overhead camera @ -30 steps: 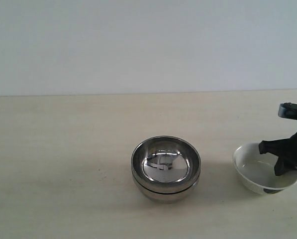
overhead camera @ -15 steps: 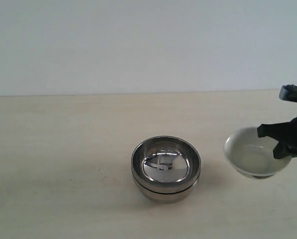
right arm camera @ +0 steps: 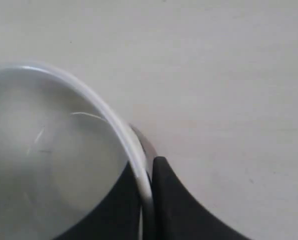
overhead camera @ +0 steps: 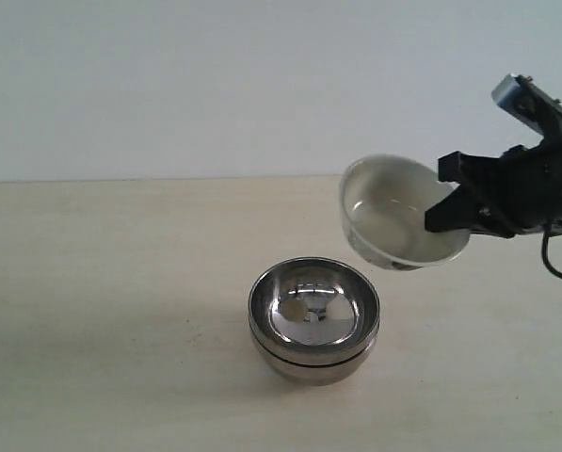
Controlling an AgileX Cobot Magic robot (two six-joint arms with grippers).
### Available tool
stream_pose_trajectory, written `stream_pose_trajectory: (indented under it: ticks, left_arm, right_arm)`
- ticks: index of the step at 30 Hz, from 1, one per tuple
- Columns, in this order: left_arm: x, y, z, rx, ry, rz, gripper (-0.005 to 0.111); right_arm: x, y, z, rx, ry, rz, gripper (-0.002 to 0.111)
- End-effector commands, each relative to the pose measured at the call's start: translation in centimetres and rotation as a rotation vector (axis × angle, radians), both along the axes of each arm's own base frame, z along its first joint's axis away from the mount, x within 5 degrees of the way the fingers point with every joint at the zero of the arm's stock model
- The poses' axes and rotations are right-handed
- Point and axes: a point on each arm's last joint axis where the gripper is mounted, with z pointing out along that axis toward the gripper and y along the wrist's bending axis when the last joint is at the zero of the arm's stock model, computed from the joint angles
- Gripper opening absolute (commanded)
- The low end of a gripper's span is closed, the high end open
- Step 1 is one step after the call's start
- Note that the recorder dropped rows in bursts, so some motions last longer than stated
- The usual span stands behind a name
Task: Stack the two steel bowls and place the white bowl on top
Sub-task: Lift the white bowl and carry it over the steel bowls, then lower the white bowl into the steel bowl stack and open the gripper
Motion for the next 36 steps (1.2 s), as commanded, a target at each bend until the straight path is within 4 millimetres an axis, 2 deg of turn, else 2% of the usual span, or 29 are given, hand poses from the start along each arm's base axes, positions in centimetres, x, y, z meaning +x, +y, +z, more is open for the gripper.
stream_pose_trajectory:
  ticks: [1,6,12,29,36]
  left_arm:
    - [0.0,0.0,0.0,-0.013,-0.008,0.003,0.004]
    - [0.0,0.0,0.0,-0.013,-0.008,0.003,0.004]
    - [0.0,0.0,0.0,-0.013,-0.008,0.003,0.004]
    - [0.0,0.0,0.0,-0.013,-0.008,0.003,0.004]
    - [0.0,0.0,0.0,-0.013,-0.008,0.003,0.004]
  right_arm:
    - [-0.4,3.4,0.6,-0.017,-0.062,0.064,0.0]
    - [-0.8,6.7,0.2,-0.058,-0.101,0.082,0.0]
    - [-1.0,8.5,-0.9,-0.078,-0.088,0.113,0.0]
    - [-0.1,9.2,-5.2,-0.119,0.025,0.109,0.0]
    - [0.0,9.2,-5.3,-0.134,0.009,0.116,0.0]
